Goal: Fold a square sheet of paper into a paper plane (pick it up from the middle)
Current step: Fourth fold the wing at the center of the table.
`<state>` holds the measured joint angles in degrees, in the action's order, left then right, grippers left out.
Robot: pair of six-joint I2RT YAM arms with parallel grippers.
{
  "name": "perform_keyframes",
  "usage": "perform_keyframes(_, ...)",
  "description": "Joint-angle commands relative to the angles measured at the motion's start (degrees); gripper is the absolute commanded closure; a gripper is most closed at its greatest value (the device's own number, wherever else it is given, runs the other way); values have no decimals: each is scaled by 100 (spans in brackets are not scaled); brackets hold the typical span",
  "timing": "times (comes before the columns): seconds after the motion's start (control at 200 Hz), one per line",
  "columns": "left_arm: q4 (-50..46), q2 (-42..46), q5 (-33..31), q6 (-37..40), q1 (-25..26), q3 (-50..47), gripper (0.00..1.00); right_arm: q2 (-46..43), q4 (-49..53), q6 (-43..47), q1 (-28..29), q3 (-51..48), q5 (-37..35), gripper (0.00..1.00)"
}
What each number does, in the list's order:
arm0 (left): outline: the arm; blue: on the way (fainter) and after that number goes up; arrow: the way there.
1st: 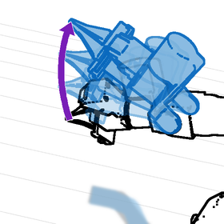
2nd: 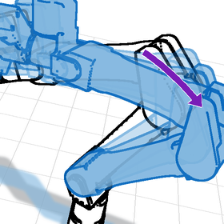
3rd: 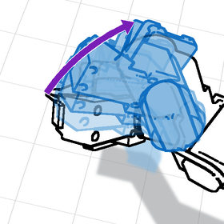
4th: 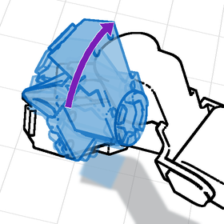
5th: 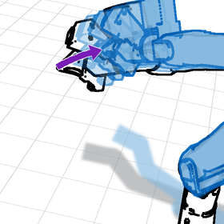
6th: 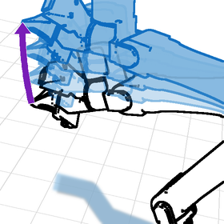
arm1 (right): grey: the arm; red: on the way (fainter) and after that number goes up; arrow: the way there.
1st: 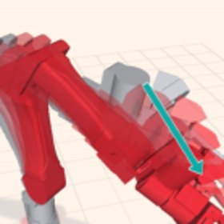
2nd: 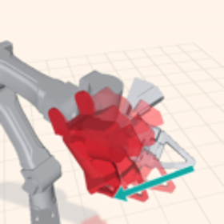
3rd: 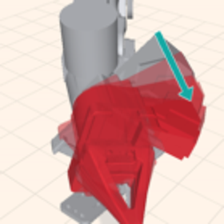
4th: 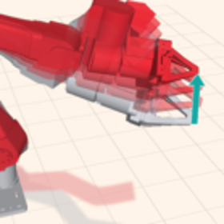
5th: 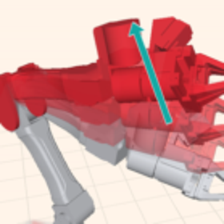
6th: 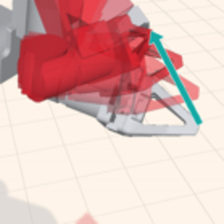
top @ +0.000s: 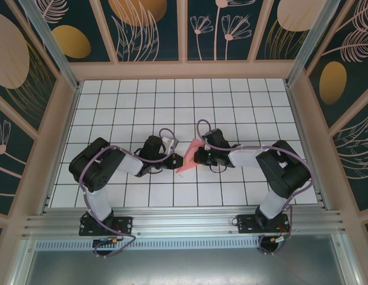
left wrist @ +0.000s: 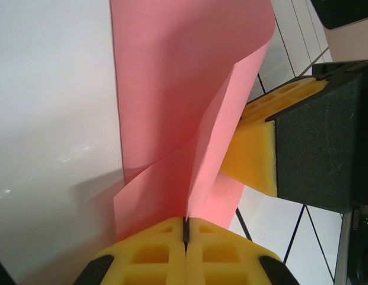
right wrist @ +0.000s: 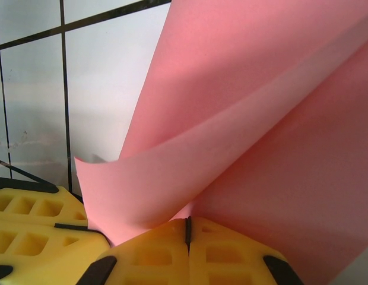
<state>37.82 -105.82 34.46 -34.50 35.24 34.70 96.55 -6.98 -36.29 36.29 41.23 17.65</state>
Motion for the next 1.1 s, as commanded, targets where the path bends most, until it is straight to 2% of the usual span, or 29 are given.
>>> perform_keyframes(0.0, -241, -141, -208, 226, -32, 151, 100, 143, 475, 104, -45, 60, -128, 93)
perform_keyframes(0.175, -273, -9, -162, 217, -59, 131, 100, 66, 607, 192, -53, 79, -184, 93)
perform_keyframes(0.485, 97, 4, -45, -113, -54, -75, 100, -758, 732, 52, -11, 273, -57, 90)
perform_keyframes(0.746, -13, -9, -35, -75, -53, -3, 100, -216, 321, -218, 197, 217, 10, 93)
perform_keyframes(1.091, -372, 78, -65, 176, -75, 139, 100, 292, 711, 103, 141, 263, -249, 94)
